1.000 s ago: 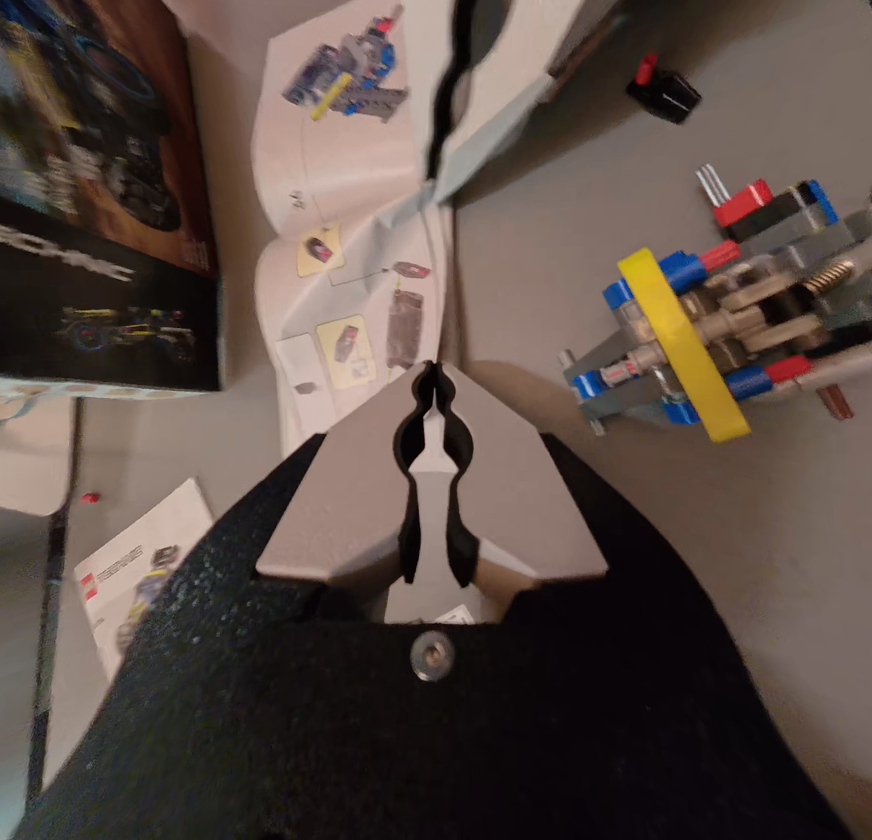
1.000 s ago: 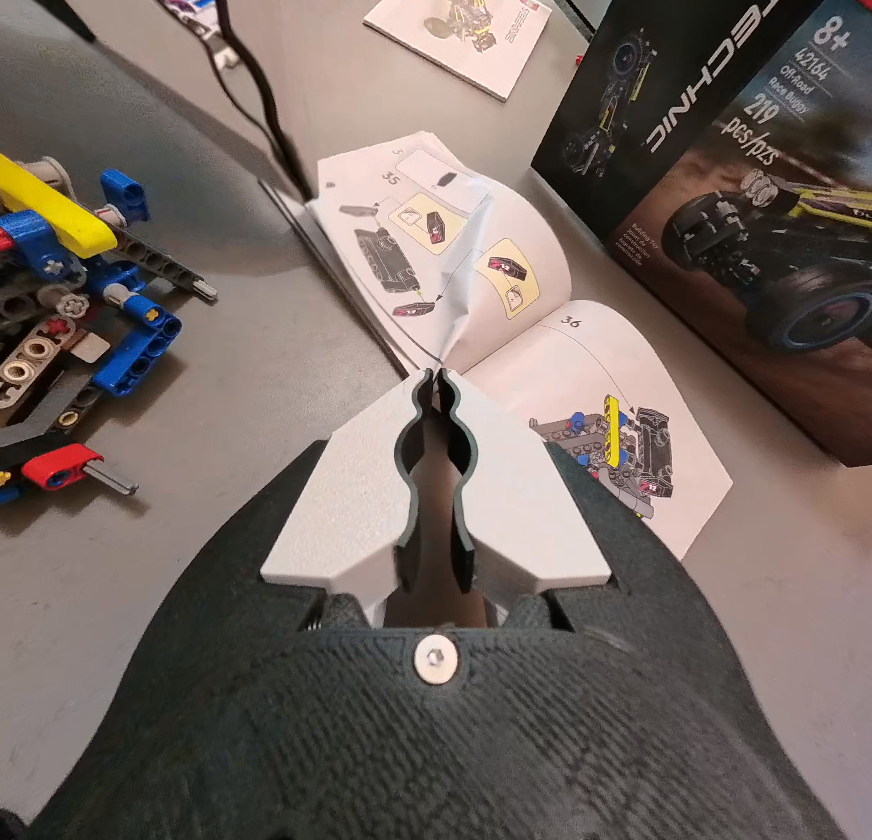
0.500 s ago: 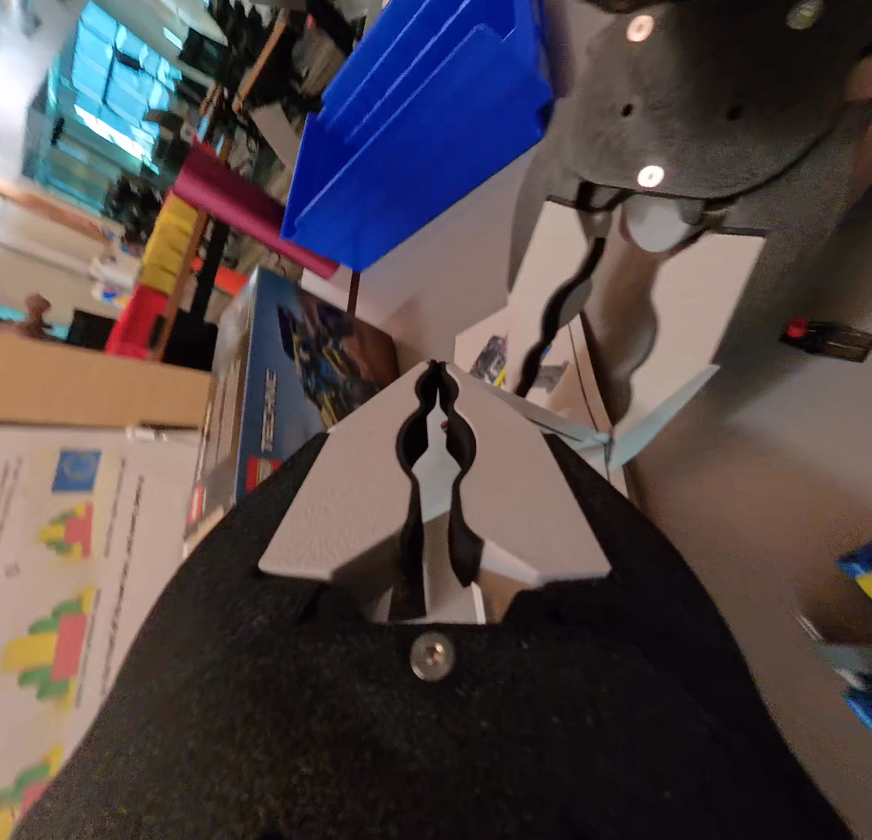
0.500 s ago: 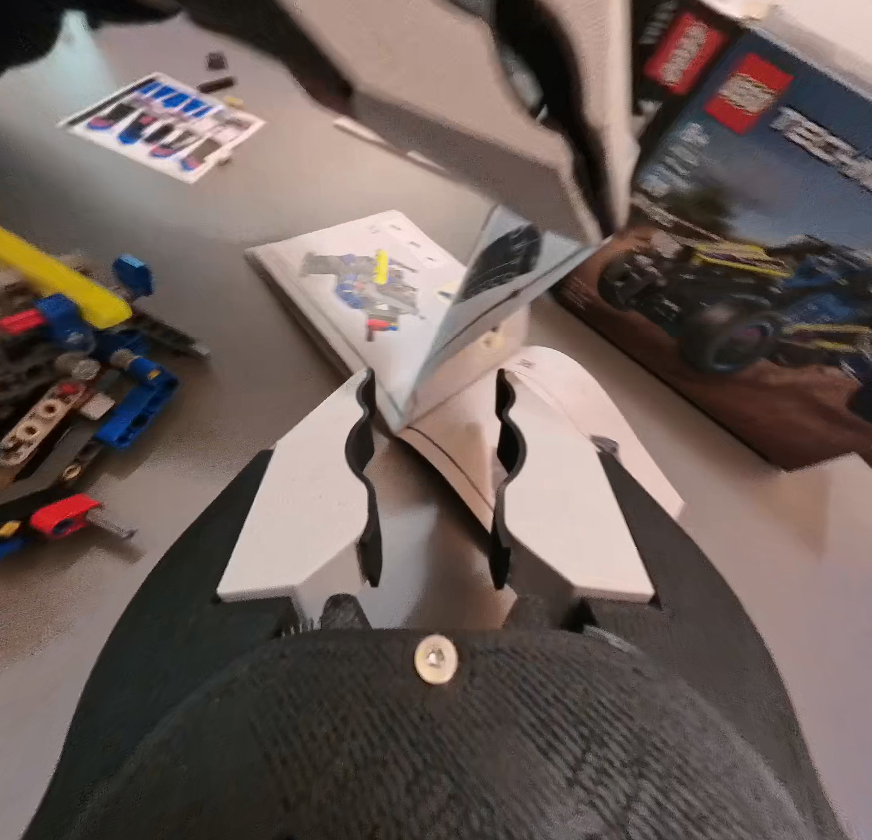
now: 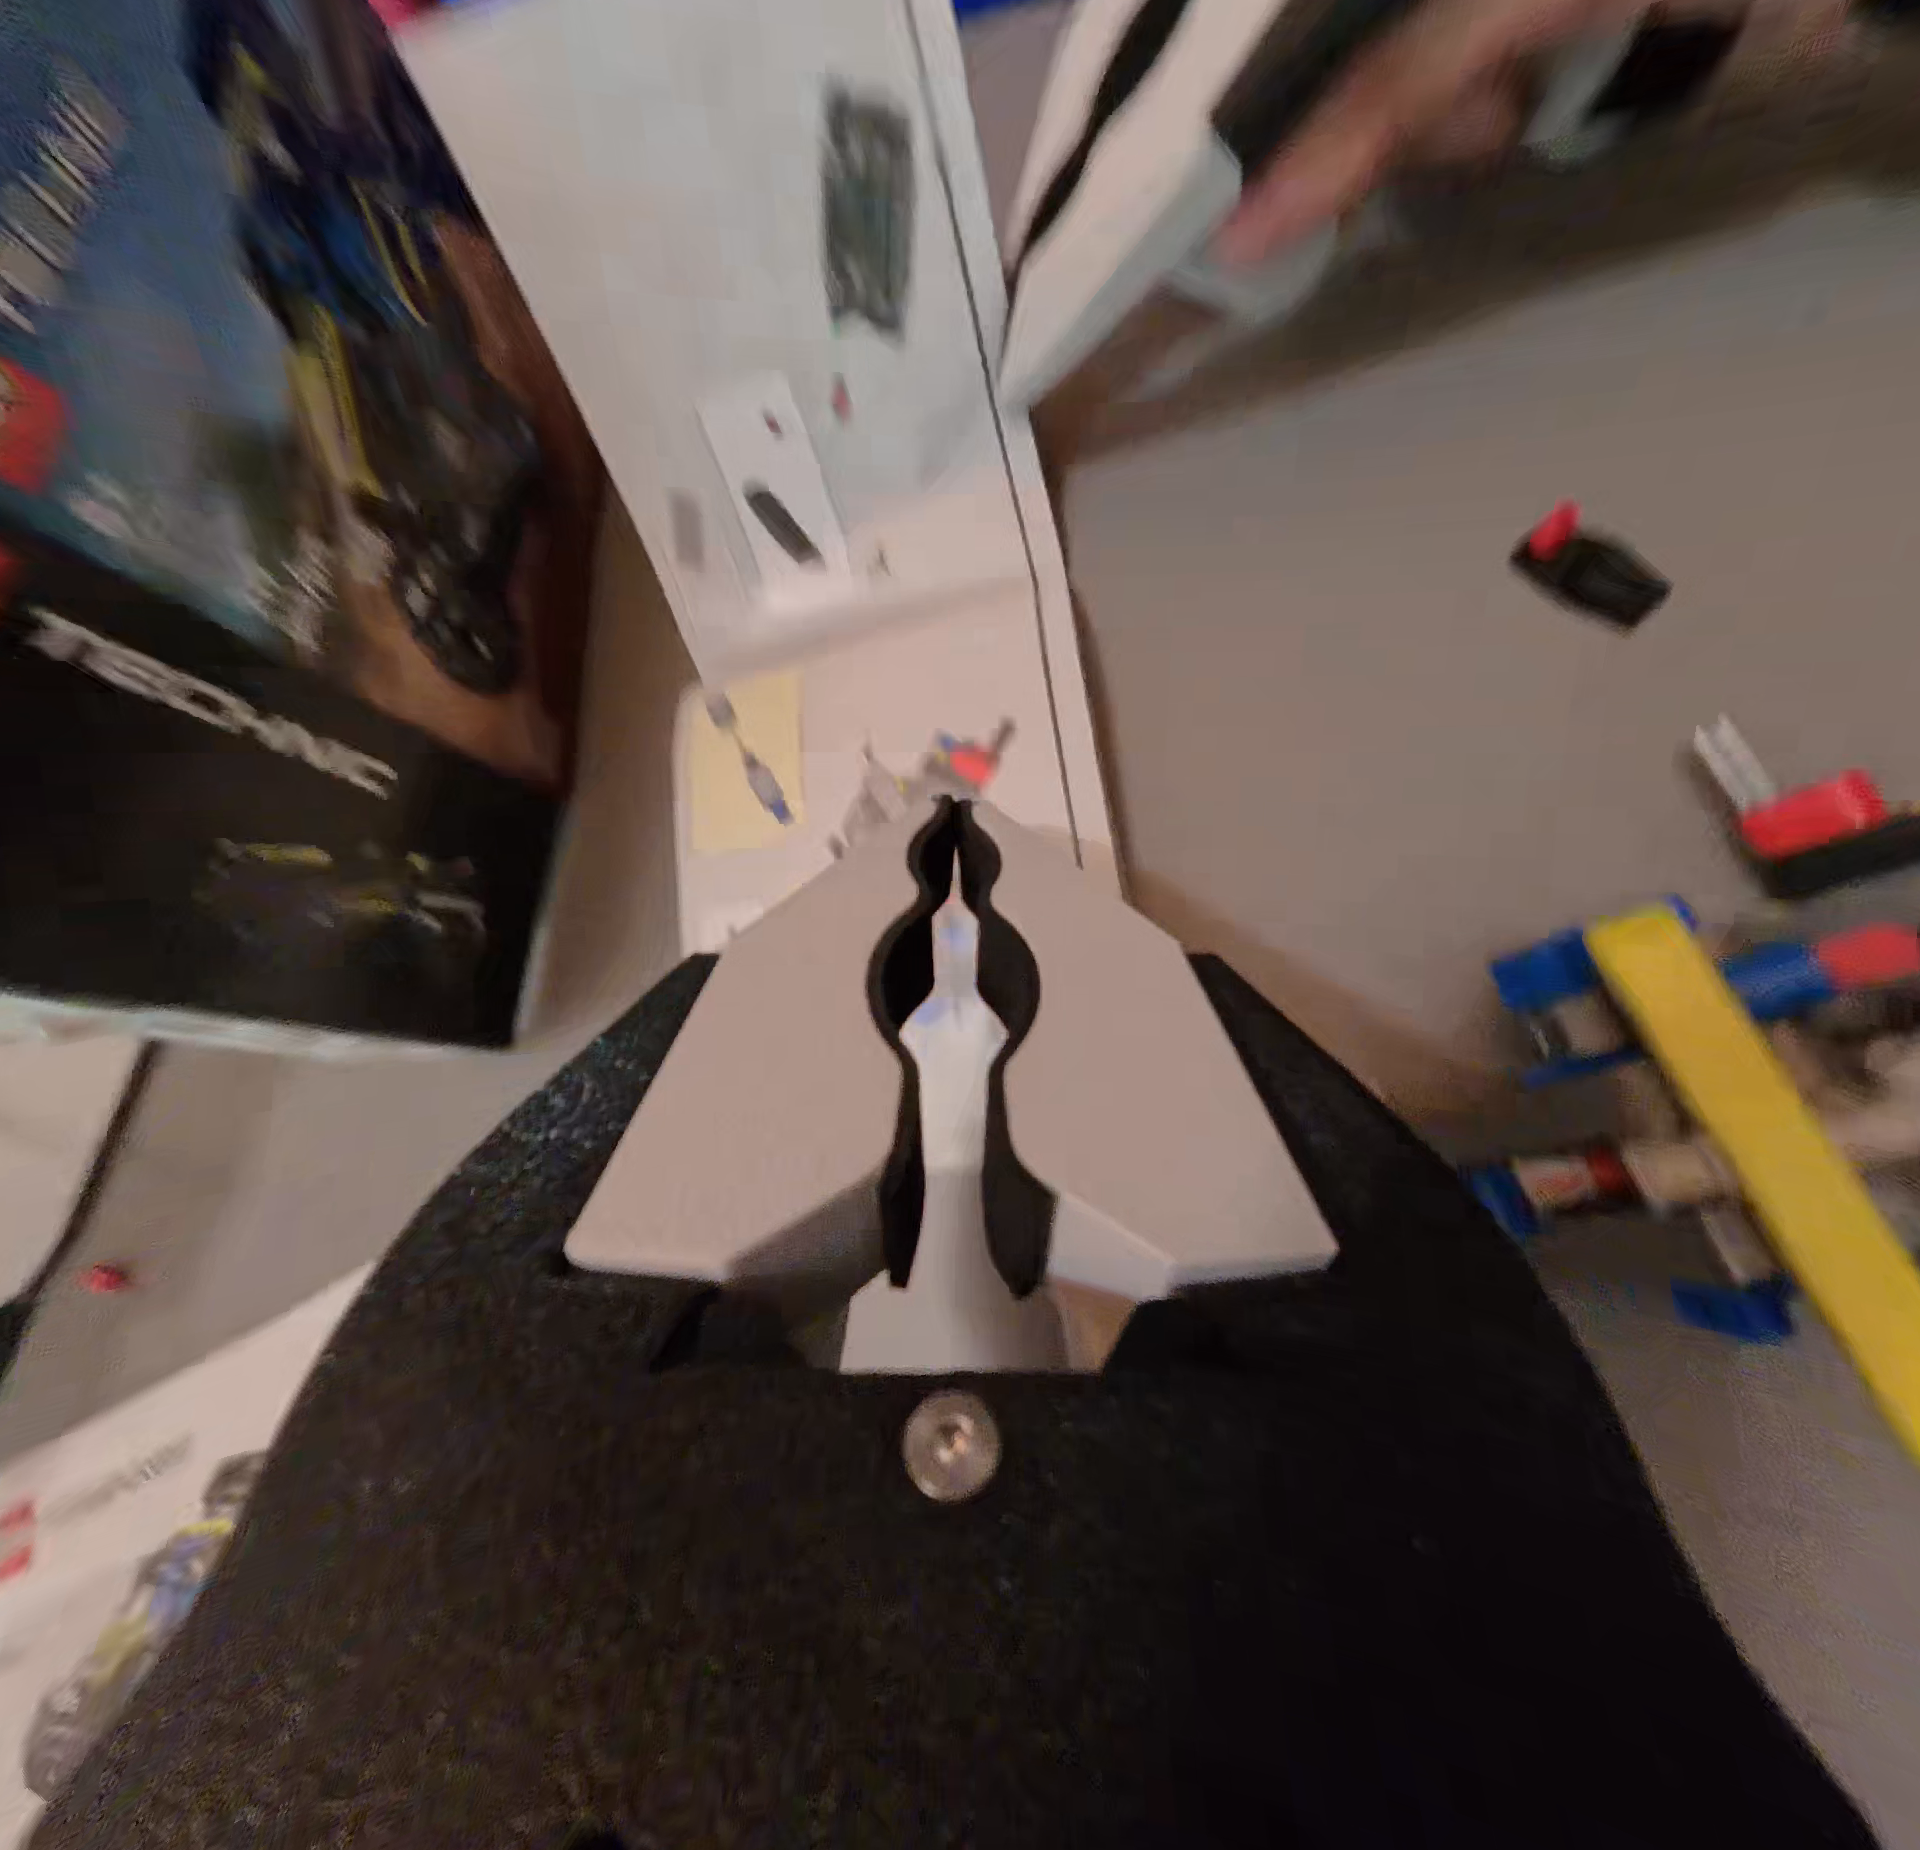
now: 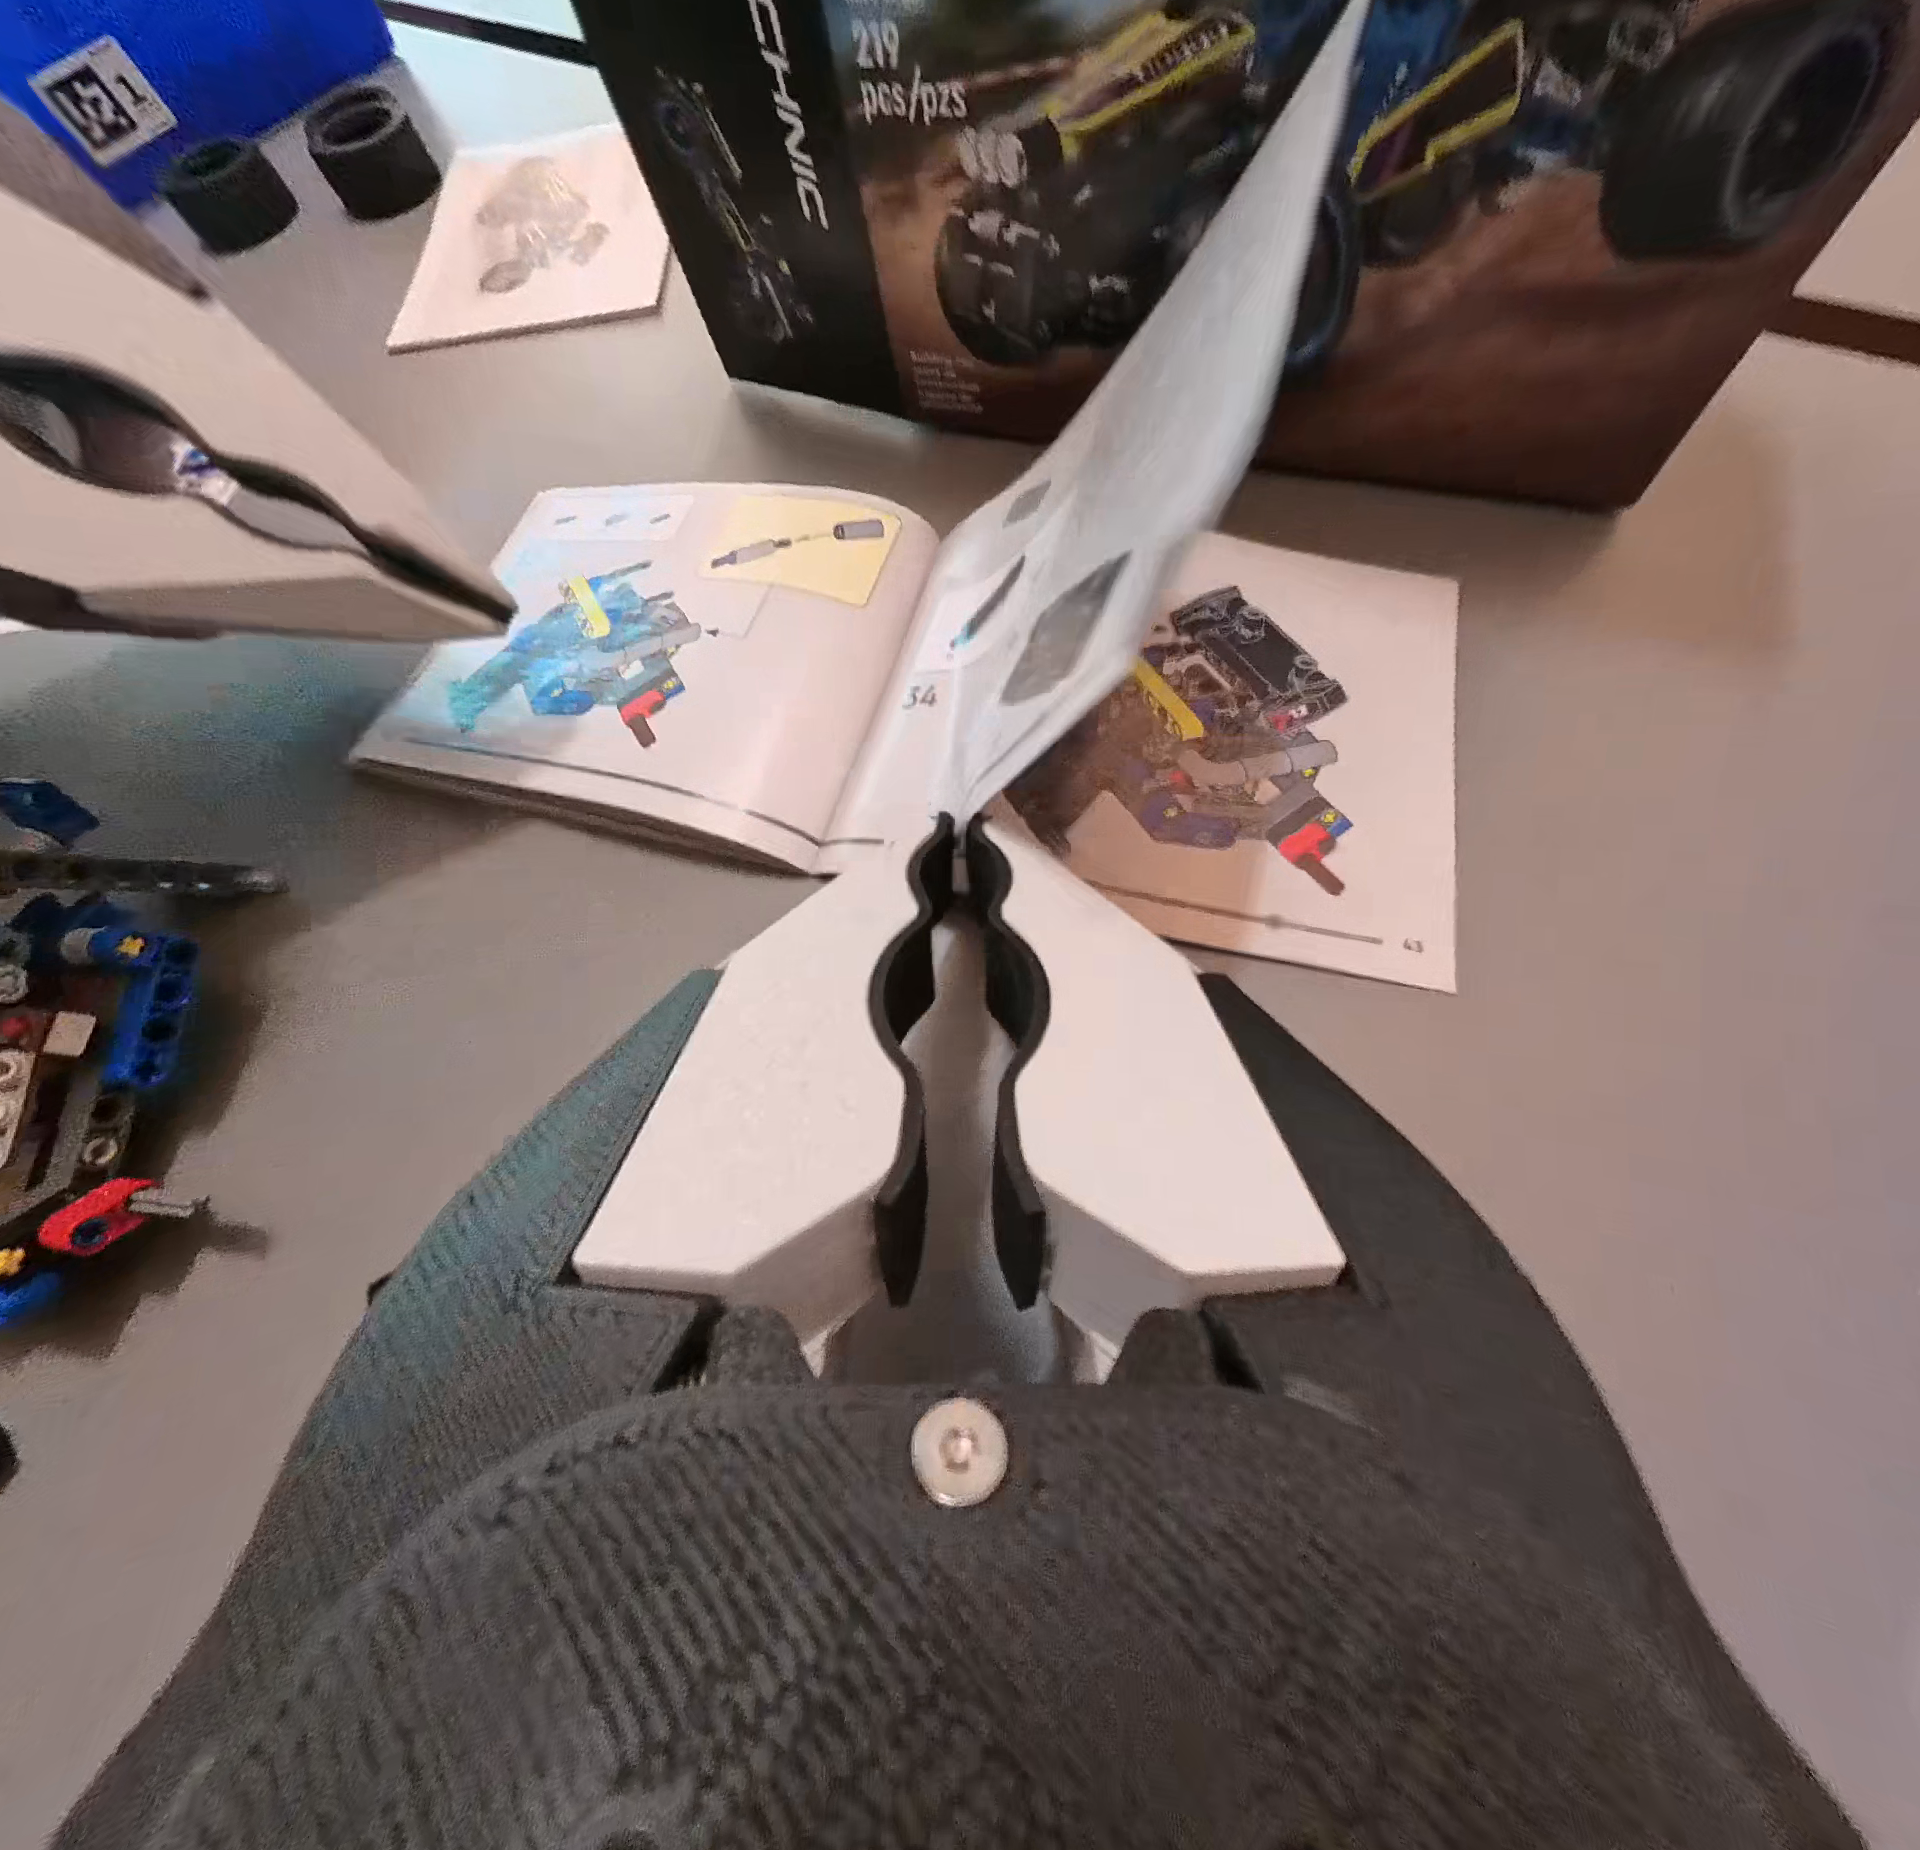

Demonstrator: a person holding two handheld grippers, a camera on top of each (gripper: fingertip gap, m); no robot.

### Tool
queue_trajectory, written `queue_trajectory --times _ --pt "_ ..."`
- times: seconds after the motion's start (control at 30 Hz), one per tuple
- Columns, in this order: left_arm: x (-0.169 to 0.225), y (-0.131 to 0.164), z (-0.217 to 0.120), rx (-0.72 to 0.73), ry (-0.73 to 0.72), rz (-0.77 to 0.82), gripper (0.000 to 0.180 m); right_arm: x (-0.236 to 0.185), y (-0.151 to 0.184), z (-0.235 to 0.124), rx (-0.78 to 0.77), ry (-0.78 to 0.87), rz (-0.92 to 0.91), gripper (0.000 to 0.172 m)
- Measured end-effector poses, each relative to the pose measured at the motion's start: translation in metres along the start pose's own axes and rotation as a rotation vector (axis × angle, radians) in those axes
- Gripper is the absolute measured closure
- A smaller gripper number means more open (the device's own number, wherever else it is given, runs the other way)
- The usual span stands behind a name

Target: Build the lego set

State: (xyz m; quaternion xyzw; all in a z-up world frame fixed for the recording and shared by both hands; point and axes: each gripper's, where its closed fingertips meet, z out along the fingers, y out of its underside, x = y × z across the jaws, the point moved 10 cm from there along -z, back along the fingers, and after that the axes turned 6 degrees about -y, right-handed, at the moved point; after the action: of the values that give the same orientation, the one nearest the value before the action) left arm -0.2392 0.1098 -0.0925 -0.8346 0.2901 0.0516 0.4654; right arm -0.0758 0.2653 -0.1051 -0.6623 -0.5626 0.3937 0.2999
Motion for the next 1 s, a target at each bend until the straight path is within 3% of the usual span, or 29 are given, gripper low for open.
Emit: queue_trajectory --times 0.07,0.17,0.33,0.4,0.73,0.83,1.0 --pt "0.009 0.014 0.0 -0.054 0.029 0.029 0.18 0.006 0.004 -0.002 -0.047 -0.007 -0.002 0.16" --pt "0.019 0.027 -0.002 -0.089 0.019 0.102 0.18 0.014 0.005 -0.006 -0.084 0.022 -0.128 0.165" --pt "0.022 0.036 -0.016 -0.067 0.071 0.094 0.18 0.017 0.013 -0.001 -0.243 0.166 -0.613 0.172" --pt "0.023 0.04 -0.021 -0.045 0.092 0.089 0.18 0.014 0.014 0.004 -0.234 0.206 -0.721 0.172" --pt "0.021 0.052 -0.035 0.007 0.231 0.113 0.18 0.015 0.005 0.004 0.021 0.222 -0.917 0.168" --pt "0.018 0.055 -0.038 0.017 0.282 0.115 0.18 0.023 0.008 0.012 -0.007 0.175 -0.894 0.167" --pt "0.016 0.055 -0.041 0.004 0.283 0.165 0.18 0.018 0.01 0.025 -0.046 0.098 -1.033 0.172"
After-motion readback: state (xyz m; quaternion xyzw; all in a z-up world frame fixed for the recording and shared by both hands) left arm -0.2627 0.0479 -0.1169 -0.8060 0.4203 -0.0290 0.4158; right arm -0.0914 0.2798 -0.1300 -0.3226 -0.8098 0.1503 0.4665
